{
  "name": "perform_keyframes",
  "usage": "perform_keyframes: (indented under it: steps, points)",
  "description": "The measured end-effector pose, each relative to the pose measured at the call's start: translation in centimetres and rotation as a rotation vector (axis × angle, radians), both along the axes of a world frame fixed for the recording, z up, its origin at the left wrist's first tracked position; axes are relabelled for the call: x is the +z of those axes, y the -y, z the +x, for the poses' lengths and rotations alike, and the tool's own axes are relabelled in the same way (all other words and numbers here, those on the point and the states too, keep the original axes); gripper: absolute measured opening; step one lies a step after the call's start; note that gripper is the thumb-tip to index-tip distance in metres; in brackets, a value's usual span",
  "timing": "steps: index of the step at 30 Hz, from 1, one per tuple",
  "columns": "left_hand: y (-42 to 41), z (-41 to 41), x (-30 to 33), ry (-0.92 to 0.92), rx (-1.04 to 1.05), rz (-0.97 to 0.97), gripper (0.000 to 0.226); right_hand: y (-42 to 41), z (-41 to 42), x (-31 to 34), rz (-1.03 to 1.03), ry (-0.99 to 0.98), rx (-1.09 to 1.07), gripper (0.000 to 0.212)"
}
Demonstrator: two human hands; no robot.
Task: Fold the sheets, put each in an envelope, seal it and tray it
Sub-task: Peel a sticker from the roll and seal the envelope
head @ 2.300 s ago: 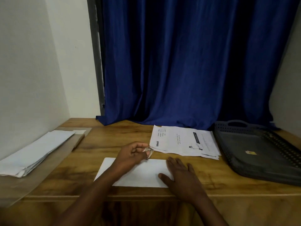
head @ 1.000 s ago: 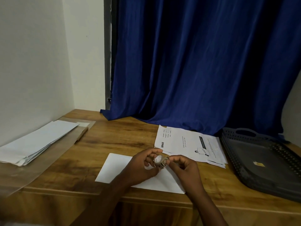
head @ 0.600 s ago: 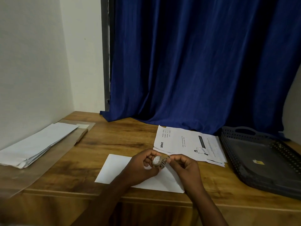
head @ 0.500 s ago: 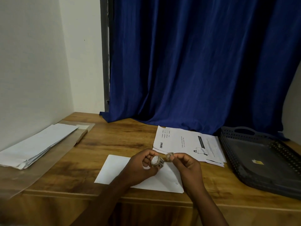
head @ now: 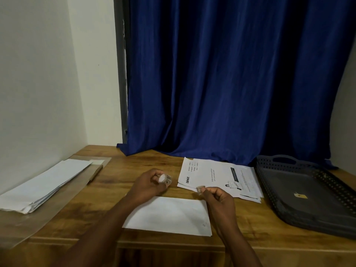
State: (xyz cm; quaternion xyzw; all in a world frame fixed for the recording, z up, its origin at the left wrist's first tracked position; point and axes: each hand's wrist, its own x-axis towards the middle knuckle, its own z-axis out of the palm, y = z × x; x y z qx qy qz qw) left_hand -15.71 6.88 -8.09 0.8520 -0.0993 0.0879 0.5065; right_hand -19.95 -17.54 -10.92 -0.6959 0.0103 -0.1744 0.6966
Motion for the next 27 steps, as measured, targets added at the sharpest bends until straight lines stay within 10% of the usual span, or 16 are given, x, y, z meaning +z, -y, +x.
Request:
perform_keyframes:
  steps: [10, 21, 27]
  points:
    - [-2.9, 1.7, -0.8, 0.042, 0.189, 0.548, 0.059, 0.2, -0.2, 0.1, 0.034, -0.016, 0.005, 0.019]
    - [5.3, -6.3, -3.2, 0.141, -0.075, 0.683, 0.061, 0.8, -0.6, 0.4, 0.073, -0.023, 0.069, 0.018]
    - [5.1, -6.3, -3.6, 0.167, -0.067, 0.689, 0.060, 2.9, 0.8, 2.0, -0.297, -0.102, 0.291, 0.012]
